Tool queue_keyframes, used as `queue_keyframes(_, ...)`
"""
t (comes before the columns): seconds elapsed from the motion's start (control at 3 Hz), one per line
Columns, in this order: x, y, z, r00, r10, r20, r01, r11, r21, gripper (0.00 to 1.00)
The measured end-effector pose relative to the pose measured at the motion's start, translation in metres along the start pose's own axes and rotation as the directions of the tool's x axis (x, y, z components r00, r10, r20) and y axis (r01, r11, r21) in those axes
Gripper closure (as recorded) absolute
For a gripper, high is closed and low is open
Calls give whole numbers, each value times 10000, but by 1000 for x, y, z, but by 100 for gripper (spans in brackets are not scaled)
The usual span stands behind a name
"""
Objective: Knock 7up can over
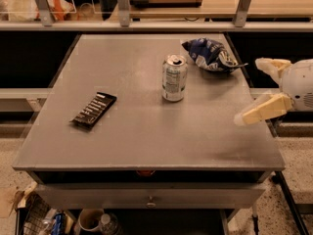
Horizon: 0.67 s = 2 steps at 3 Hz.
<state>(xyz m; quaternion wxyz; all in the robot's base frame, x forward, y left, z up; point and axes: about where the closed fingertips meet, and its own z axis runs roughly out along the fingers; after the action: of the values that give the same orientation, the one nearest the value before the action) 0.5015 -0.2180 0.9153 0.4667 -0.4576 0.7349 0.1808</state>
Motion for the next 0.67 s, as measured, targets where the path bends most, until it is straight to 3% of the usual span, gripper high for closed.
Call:
queue_keyframes(0.33, -11, 2, 8, 9990, -78, 431, 86, 9998, -172, 0)
queue_keyframes(0.67, -28, 7, 25, 9920, 163, 1253, -89, 9982, -591, 0)
